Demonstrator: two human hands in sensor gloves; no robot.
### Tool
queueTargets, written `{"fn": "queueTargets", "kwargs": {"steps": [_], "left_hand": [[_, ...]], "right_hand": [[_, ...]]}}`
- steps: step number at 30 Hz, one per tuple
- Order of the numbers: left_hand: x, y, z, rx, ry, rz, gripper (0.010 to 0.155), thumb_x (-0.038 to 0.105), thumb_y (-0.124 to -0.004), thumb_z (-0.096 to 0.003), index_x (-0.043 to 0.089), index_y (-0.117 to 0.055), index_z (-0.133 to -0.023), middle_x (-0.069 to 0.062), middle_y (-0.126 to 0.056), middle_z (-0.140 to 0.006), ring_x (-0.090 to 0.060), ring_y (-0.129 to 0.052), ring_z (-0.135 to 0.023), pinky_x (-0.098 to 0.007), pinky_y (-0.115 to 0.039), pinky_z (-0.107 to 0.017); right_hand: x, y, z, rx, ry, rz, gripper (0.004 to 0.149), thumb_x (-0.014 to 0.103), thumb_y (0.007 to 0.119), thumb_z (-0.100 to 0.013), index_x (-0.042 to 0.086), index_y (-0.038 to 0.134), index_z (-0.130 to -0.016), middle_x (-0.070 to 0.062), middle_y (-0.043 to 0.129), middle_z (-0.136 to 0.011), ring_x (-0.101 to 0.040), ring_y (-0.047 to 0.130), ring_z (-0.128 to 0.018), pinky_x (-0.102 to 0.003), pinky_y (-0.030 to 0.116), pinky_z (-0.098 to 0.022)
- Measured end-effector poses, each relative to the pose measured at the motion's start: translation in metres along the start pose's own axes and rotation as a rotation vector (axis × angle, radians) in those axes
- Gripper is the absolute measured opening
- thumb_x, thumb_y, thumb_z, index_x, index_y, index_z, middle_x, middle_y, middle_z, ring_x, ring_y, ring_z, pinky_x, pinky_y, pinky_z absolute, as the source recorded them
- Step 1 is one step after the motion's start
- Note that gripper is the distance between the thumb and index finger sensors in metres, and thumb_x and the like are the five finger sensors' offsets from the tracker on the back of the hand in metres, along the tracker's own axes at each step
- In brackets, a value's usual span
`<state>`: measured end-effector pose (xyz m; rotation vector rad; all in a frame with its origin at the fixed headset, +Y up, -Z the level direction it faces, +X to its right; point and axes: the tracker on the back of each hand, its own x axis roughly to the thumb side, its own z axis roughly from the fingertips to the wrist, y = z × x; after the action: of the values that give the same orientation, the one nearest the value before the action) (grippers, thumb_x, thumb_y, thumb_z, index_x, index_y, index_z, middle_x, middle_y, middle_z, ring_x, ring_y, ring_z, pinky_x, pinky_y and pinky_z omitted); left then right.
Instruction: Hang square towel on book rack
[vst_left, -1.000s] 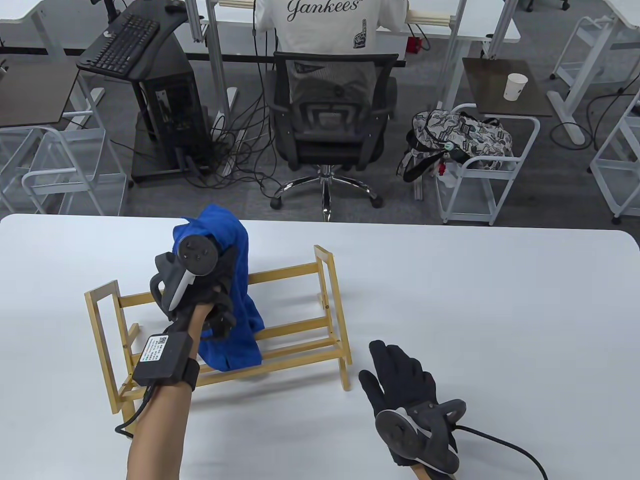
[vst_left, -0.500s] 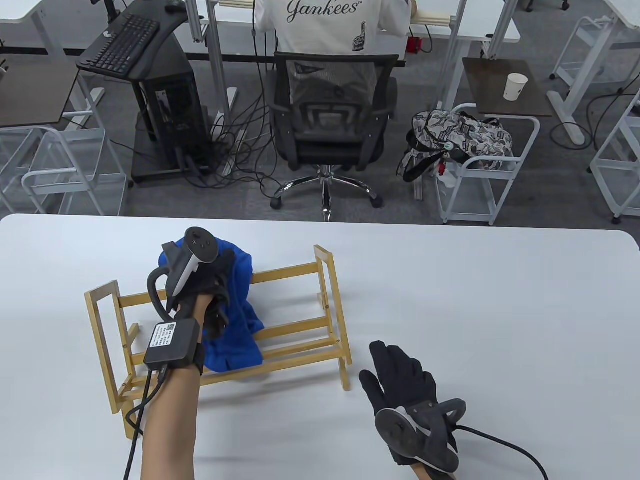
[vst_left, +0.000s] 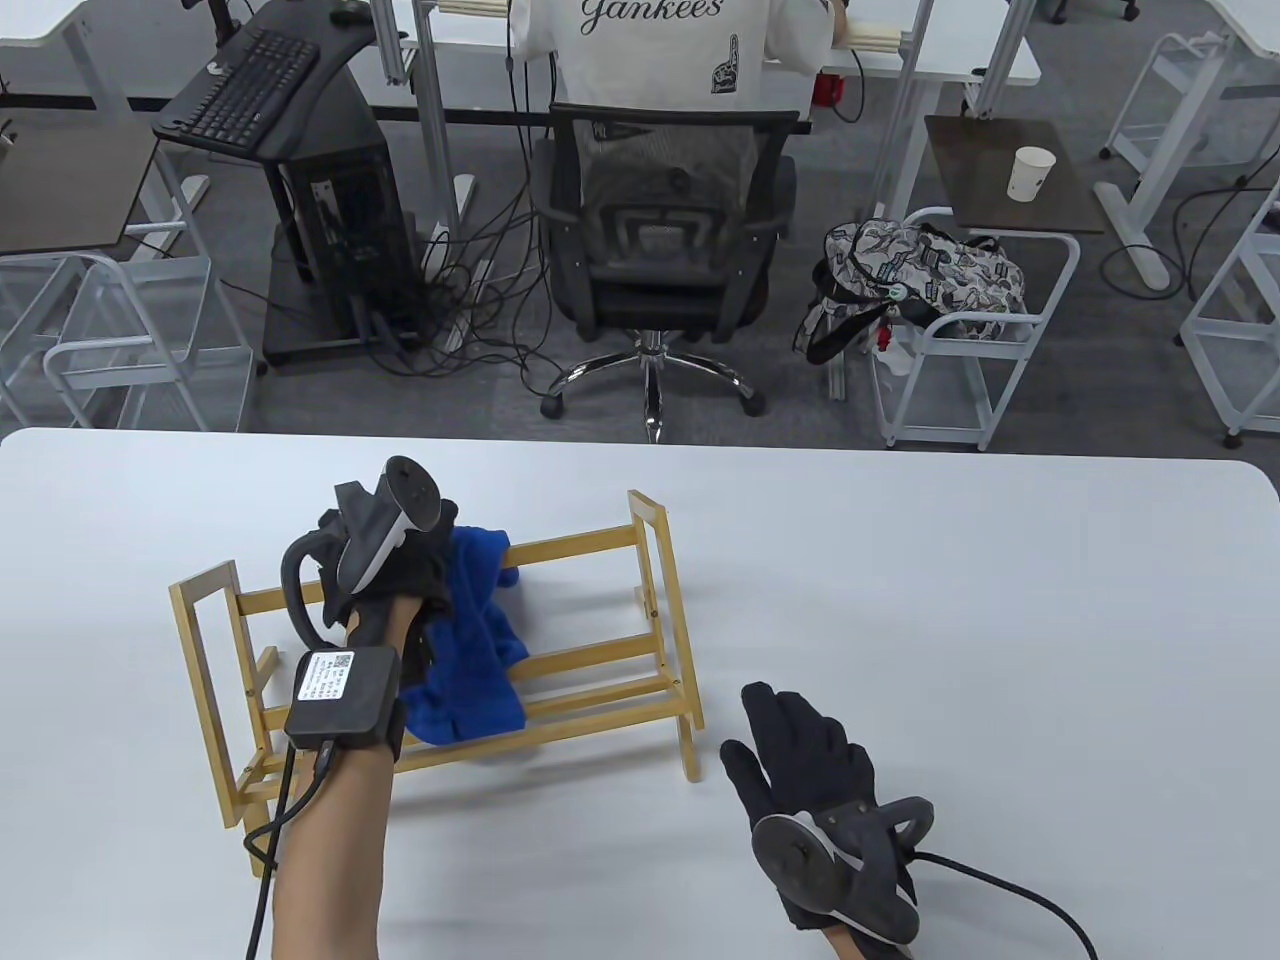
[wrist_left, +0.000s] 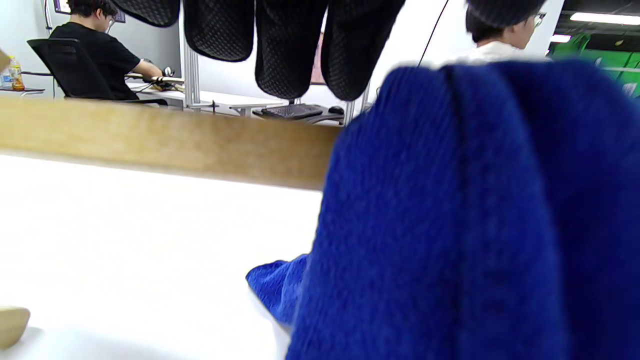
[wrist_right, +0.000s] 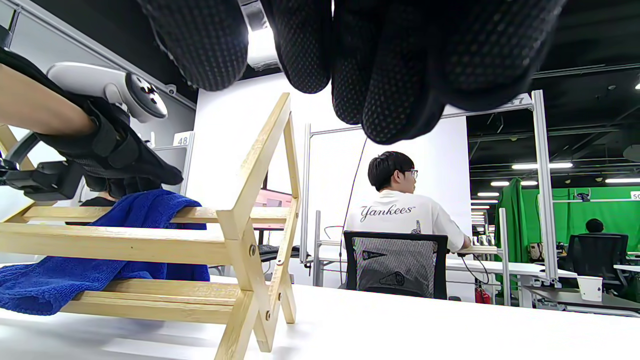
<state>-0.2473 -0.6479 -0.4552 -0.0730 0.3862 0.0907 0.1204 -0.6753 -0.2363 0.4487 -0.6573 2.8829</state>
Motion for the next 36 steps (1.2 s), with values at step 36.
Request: {"fn": "queueTargets", "kwargs": {"steps": [36], "left_hand": [[0.005, -0.001, 0.191, 0.322, -0.400, 0.034, 0.070, 0.069, -0.056, -0.0555, 0.027, -0.059, -0.112, -0.015, -0.060, -0.119, -0.047, -0.051, -0.107, -0.064, -0.048, -0.073]], "right_hand": [[-0.005, 0.002, 0.001, -0.072, 0.009, -0.008, 0.055, 0.039, 0.073, -0.063, 0.003, 0.066, -0.104, -0.026, 0.080, -0.093, -0.041, 0.089, -0.069, -0.051, 0.081, -0.044]]}}
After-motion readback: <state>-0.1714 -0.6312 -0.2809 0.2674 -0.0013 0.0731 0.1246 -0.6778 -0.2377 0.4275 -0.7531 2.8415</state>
